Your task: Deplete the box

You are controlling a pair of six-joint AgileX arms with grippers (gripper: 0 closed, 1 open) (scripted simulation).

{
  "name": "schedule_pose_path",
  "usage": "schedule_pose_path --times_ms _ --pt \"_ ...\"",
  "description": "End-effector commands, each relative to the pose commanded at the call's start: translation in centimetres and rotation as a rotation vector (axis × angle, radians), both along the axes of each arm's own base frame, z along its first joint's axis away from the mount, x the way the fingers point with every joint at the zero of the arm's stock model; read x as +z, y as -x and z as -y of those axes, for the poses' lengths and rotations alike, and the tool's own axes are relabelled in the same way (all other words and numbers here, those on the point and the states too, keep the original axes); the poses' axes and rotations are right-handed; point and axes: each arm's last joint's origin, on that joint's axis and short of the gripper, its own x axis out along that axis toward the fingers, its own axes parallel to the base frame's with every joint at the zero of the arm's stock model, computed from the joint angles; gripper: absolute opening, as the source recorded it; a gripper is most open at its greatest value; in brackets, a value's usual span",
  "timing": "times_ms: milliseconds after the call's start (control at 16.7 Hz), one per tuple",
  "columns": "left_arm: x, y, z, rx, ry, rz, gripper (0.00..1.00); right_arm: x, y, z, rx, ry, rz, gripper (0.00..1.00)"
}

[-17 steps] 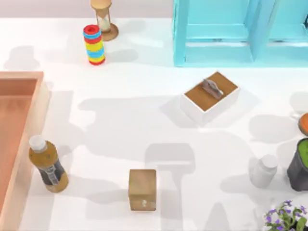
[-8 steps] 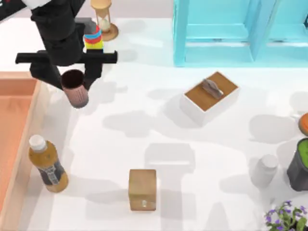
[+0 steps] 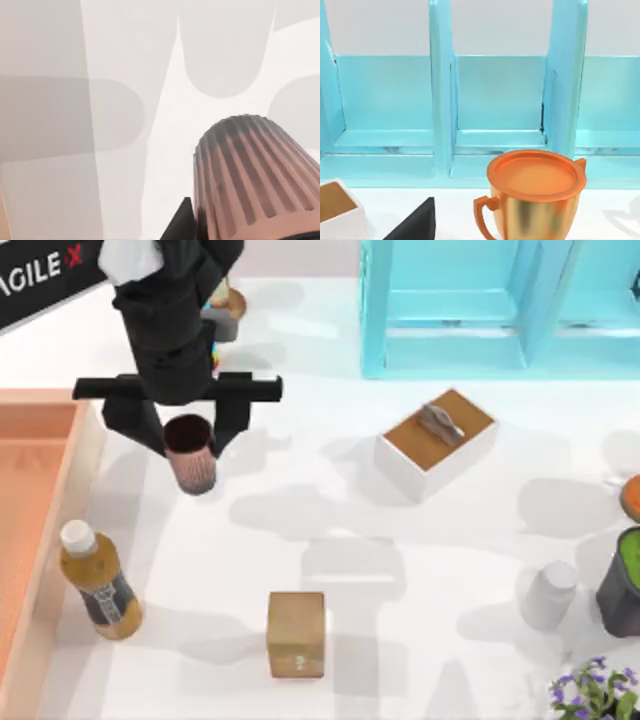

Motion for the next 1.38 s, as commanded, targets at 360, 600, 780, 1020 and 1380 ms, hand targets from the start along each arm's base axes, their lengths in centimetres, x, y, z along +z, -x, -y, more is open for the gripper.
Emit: schedule_pose_path --times_ms 360,600,780,1020,1380 --pt "-2.8 0.0 0.1 -0.001 0.002 0.005 0.0 0.0 0.0 0.0 0.0 0.0 0.0 1.0" --pt "-4.6 0.1 0.1 -0.001 -0.001 -0.003 0.0 0.0 0.0 0.0 0.0 0.0 0.0 1.0" --pt "-4.6 0.1 0.1 -0.001 -0.001 -0.003 0.08 0.0 0.0 0.0 0.0 0.0 0.0 1.0" --pt "-4.6 0.1 0.1 -0.001 -0.001 -0.003 0.38 0.0 0.0 0.0 0.0 0.0 0.0 1.0" --pt "-4.6 0.1 0.1 -0.001 -0.001 -0.003 0.83 0.0 0.0 0.0 0.0 0.0 0.0 1.0"
